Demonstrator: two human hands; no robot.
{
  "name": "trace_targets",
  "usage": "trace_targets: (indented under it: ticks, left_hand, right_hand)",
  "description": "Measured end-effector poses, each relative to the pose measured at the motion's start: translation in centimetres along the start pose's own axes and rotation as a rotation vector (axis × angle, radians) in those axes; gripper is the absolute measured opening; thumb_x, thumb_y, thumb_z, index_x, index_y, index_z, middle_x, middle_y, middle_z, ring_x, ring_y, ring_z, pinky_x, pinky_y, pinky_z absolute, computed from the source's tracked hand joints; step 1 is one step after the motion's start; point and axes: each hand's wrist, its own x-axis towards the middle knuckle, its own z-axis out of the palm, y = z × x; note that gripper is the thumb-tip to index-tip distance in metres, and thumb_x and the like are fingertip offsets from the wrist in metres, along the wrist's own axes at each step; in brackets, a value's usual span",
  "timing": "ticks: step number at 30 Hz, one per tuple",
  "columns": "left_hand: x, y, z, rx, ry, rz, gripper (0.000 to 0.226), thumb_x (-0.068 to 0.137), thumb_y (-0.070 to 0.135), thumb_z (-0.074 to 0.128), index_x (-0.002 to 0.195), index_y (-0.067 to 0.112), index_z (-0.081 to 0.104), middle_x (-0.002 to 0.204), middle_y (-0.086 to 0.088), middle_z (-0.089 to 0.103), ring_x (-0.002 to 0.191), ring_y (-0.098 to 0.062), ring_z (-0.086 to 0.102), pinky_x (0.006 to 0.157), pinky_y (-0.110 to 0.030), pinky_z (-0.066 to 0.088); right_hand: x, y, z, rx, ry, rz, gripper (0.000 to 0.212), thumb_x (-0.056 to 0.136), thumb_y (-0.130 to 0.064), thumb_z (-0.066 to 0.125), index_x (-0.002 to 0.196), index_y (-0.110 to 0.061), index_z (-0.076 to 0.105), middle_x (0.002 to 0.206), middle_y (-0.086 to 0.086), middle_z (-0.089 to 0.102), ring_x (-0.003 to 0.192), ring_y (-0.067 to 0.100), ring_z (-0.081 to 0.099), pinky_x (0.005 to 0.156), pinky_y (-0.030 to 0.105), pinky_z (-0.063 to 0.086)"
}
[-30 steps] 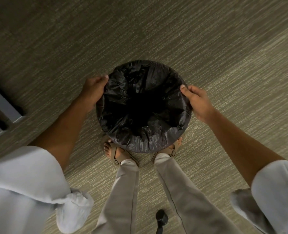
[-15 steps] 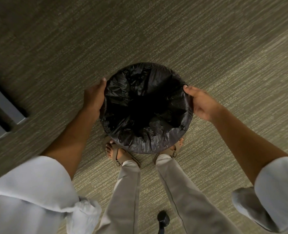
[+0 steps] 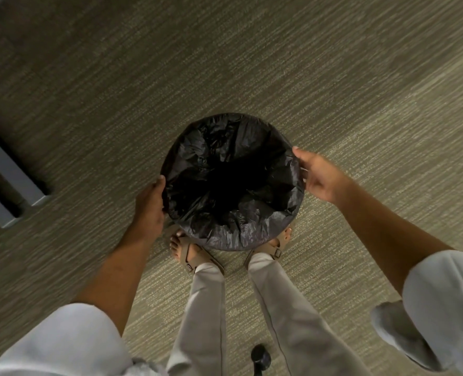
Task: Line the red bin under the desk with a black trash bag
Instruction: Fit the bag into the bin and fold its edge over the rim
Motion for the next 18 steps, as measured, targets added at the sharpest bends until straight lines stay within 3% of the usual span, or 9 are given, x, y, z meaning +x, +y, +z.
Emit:
trace_targets:
  ticks: [2, 5, 9, 11, 15, 18]
  left_hand:
    - [-0.3, 0.2, 0.0, -0.003, 0.007, -0.018, 0.029, 0.095, 0.045, 0.053, 0.101, 0.022, 0.069, 0.095, 0.004, 0.075, 0.084, -0.011, 0.072, 0.066, -0.028, 0.055]
    - [-0.6, 0.4, -0.6, 0.019, 0.018, -0.029, 0.035, 0.095, 0.053, 0.046, 0.098, 0.027, 0.070, 0.094, 0.004, 0.072, 0.085, -0.014, 0.066, 0.067, -0.031, 0.046]
    - [-0.9, -0.3, -1.1, -0.011, -0.055, -0.043, 0.047, 0.097, 0.048, 0.045, 0.130, 0.019, 0.061, 0.114, -0.007, 0.069, 0.095, -0.020, 0.066, 0.073, -0.035, 0.048]
    - [-1.3, -0.6, -0.9, -0.031, -0.068, -0.048, 0.050, 0.099, 0.046, 0.044, 0.135, 0.015, 0.055, 0.118, -0.009, 0.067, 0.096, -0.020, 0.065, 0.072, -0.035, 0.049]
    - [-1.7, -0.4, -0.5, -0.041, -0.020, -0.038, 0.048, 0.098, 0.046, 0.045, 0.129, 0.012, 0.060, 0.113, -0.010, 0.069, 0.090, -0.019, 0.066, 0.070, -0.033, 0.048]
    - [-1.4, 0.1, -0.4, -0.020, 0.001, -0.053, 0.045, 0.097, 0.049, 0.046, 0.109, 0.011, 0.066, 0.099, -0.009, 0.069, 0.086, -0.022, 0.065, 0.072, -0.035, 0.050]
  right_hand:
    - [-0.6, 0.4, -0.3, -0.054, 0.057, -0.043, 0.040, 0.086, -0.048, 0.068, 0.112, -0.017, 0.070, 0.106, -0.002, 0.078, 0.113, 0.025, 0.068, 0.097, 0.042, 0.053]
    - [-1.5, 1.8, -1.2, -0.134, 0.109, -0.049, 0.054, 0.075, -0.041, 0.078, 0.120, -0.015, 0.064, 0.119, 0.004, 0.070, 0.116, 0.027, 0.064, 0.092, 0.041, 0.053]
    - [-2.1, 3.6, -0.8, -0.294, 0.098, 0.035, 0.040, 0.078, -0.018, 0.080, 0.113, -0.021, 0.063, 0.120, 0.003, 0.068, 0.106, 0.021, 0.065, 0.076, 0.033, 0.054]
    - [-1.8, 4.5, 0.0, -0.395, 0.145, 0.044, 0.034, 0.080, -0.014, 0.079, 0.110, -0.020, 0.064, 0.112, 0.004, 0.071, 0.098, 0.021, 0.068, 0.071, 0.032, 0.055]
    - [-1.1, 5.9, 0.8, -0.616, 0.359, -0.068, 0.013, 0.085, -0.014, 0.074, 0.092, -0.018, 0.064, 0.092, 0.005, 0.072, 0.075, 0.014, 0.066, 0.057, 0.026, 0.049]
    - [-0.9, 6.3, 0.5, -0.593, 0.368, -0.112, 0.016, 0.088, -0.008, 0.070, 0.103, -0.011, 0.068, 0.097, 0.008, 0.075, 0.084, 0.021, 0.071, 0.070, 0.036, 0.061]
